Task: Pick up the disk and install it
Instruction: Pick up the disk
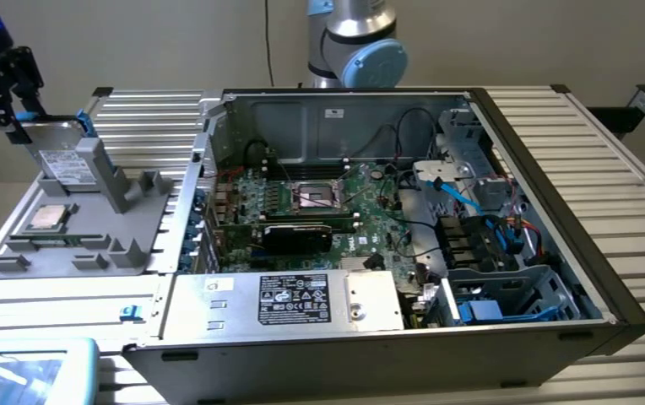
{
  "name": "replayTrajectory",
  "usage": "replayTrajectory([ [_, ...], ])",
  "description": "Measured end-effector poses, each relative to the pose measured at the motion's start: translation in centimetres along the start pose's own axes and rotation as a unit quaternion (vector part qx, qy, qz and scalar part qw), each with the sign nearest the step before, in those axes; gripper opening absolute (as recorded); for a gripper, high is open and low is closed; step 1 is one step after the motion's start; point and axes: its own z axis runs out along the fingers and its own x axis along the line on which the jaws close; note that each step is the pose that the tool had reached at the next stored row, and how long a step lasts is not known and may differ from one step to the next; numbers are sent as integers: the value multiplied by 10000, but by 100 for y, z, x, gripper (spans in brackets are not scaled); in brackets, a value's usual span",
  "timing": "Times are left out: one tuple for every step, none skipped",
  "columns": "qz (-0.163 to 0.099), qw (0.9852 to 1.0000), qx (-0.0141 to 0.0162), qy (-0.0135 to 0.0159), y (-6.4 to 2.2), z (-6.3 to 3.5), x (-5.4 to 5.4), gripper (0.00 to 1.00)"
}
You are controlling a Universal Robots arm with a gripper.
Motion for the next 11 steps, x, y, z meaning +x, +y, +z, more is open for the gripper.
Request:
replayTrajectory([
  [0,10000,-1,-5,-3,18,0,63],
  [1,10000,-3,-7,-7,36,-1,63],
  [1,10000,-8,-7,-11,54,-2,63],
  [0,10000,-18,-7,-15,73,-2,63],
  [-1,10000,-29,-6,-17,85,-2,63],
  [-1,10000,-33,-6,-19,89,-3,63],
  [-1,10000,-34,-6,-19,88,-3,63],
  [-1,10000,-34,-6,-19,88,-3,63],
  [-1,10000,-33,-6,-19,89,-3,63],
  [-1,10000,-33,-6,-19,90,-3,63],
  [-1,10000,-30,-8,-19,101,-3,63],
])
